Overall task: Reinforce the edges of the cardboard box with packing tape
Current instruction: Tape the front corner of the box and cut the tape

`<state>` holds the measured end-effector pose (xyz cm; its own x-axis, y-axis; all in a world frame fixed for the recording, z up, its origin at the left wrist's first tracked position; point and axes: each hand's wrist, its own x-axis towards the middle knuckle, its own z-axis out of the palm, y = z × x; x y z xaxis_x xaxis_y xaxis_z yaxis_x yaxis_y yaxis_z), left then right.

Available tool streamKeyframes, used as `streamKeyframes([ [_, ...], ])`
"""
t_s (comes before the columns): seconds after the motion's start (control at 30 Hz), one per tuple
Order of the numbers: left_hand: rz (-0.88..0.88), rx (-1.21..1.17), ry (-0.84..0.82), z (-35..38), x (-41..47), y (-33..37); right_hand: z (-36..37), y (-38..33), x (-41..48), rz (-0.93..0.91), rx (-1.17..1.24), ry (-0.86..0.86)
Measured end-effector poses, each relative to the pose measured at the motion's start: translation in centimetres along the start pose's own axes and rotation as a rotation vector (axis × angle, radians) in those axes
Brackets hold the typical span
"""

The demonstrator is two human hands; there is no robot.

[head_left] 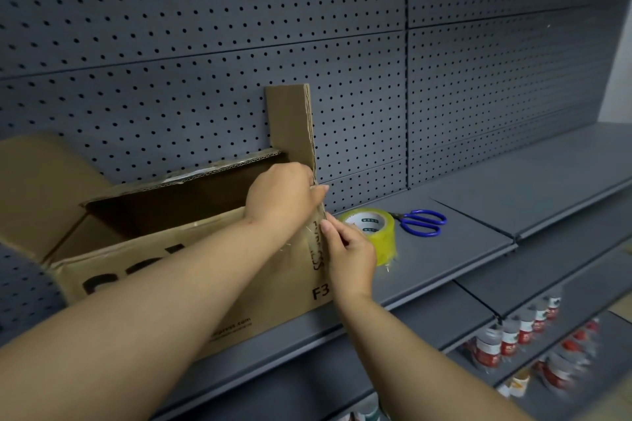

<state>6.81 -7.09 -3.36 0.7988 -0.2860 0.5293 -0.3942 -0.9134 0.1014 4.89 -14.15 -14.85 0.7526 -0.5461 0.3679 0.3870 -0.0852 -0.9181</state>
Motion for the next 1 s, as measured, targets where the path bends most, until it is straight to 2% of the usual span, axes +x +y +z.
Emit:
streamKeyframes([
  [0.17, -0.005, -0.018, 0.012, 0.1, -0.1, -0.1, -0.5, 2.0, -1.4, 0.021, -0.031, 0.007],
  [0.4, -0.027, -0.029, -0.003, 0.0, -0.1, -0.1, -1.3, 3.0, -1.5, -0.040, -0.098, -0.095],
  [0.57, -0.030, -0.035, -0.008, -0.2, -0.1, 0.0, -1.2, 3.2, -0.9, 0.058, -0.082, -0.103],
  [0.77, -0.060, -0.093, -0.103, -0.7, 0.4, -0.3, -2.6, 2.5, 0.3, -0.064, -0.296, -0.244],
  [0.87, -0.050, -0.169, -0.190, -1.5, 0.8, -0.7, -2.9, 1.0, 0.8, -0.133, -0.257, -0.195],
  [1.0, -0.061, -0.280, -0.195, -2.2, 0.9, -1.1, -1.6, -1.3, 1.3, -0.148, -0.167, -0.107],
])
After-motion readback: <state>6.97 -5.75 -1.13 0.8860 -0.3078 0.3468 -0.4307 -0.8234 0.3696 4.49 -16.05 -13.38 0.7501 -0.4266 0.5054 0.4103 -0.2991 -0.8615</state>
